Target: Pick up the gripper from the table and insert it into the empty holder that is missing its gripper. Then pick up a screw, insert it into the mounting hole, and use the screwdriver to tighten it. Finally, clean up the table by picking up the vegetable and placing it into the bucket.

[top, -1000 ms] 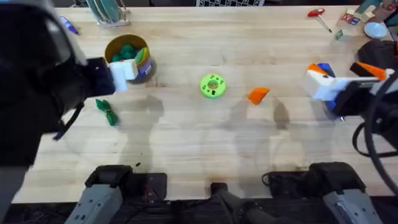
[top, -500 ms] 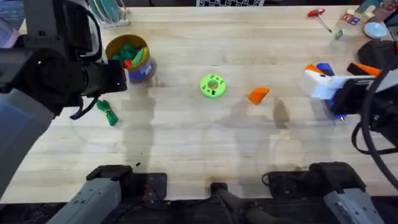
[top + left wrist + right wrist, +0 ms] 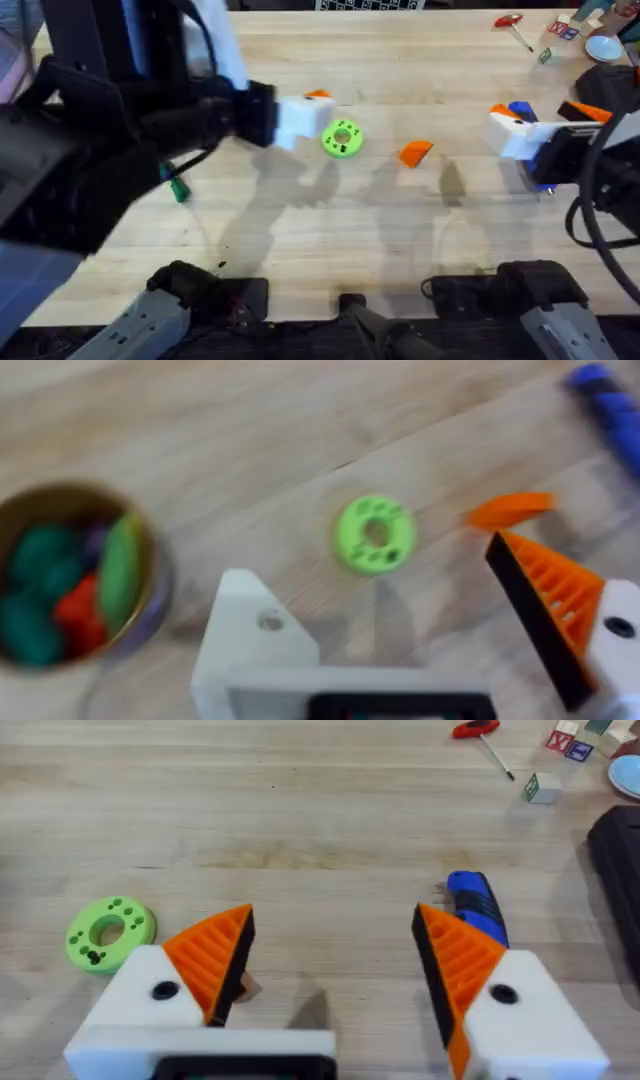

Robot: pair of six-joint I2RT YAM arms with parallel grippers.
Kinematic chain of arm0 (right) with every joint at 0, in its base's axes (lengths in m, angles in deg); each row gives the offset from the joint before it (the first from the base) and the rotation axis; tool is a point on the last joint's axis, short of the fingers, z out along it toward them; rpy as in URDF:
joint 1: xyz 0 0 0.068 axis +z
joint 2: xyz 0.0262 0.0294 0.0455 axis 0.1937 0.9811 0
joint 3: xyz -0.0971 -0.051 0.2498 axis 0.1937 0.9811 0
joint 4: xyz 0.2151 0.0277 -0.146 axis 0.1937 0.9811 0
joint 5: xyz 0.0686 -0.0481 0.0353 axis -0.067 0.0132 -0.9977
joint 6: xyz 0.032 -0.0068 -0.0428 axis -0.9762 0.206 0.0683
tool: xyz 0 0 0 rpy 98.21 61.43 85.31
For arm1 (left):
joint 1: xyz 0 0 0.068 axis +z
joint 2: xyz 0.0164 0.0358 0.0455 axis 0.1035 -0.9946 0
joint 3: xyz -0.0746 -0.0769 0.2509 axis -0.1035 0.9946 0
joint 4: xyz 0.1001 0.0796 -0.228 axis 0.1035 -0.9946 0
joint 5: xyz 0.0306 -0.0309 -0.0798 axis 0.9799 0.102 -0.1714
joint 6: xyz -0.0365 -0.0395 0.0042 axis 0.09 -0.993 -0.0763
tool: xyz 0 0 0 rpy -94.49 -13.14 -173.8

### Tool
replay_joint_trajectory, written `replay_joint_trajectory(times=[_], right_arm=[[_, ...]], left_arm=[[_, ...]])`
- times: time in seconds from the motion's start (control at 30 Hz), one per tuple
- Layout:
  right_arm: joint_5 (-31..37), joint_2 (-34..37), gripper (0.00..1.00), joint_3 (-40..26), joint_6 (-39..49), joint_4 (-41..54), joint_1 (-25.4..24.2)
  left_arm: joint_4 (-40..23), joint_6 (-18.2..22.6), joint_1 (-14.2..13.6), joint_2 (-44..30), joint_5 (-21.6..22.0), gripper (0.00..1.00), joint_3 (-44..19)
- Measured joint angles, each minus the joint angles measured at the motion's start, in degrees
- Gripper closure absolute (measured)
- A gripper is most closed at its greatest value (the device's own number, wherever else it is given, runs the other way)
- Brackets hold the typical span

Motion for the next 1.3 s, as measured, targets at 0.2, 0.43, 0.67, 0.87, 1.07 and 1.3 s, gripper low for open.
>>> replay_joint_trajectory(times=[0.2, 0.43, 0.67, 0.87, 1.07, 1.3], right_arm=[[0.0, 0.0, 0.037, 0.0, 0.0, 0.0, 0.0], [0.0, 0.0, 0.037, 0.0, 0.0, 0.0, 0.0], [0.0, 0.0, 0.037, 0.0, 0.0, 0.0, 0.0], [0.0, 0.0, 0.037, 0.0, 0.0, 0.0, 0.0], [0.0, 0.0, 0.037, 0.0, 0.0, 0.0, 0.0], [0.0, 0.0, 0.037, 0.0, 0.0, 0.0, 0.0]], left_arm=[[8.5, 0.4, -10.3, 0.8, -3.0, 0.013, 0.0], [7.2, 0.1, -12.7, 0.8, -3.8, 0.014, 0.0], [5.1, 0.1, -12.7, 0.5, -3.5, 0.014, 0.1], [20.1, 1.8, -12.7, -0.6, -3.3, 0.015, 6.0], [38.7, 2.6, -13.1, 8.1, -2.2, 0.014, 23.2], [44.4, 2.8, -13.7, 31.1, -1.3, 0.015, 40.1]])
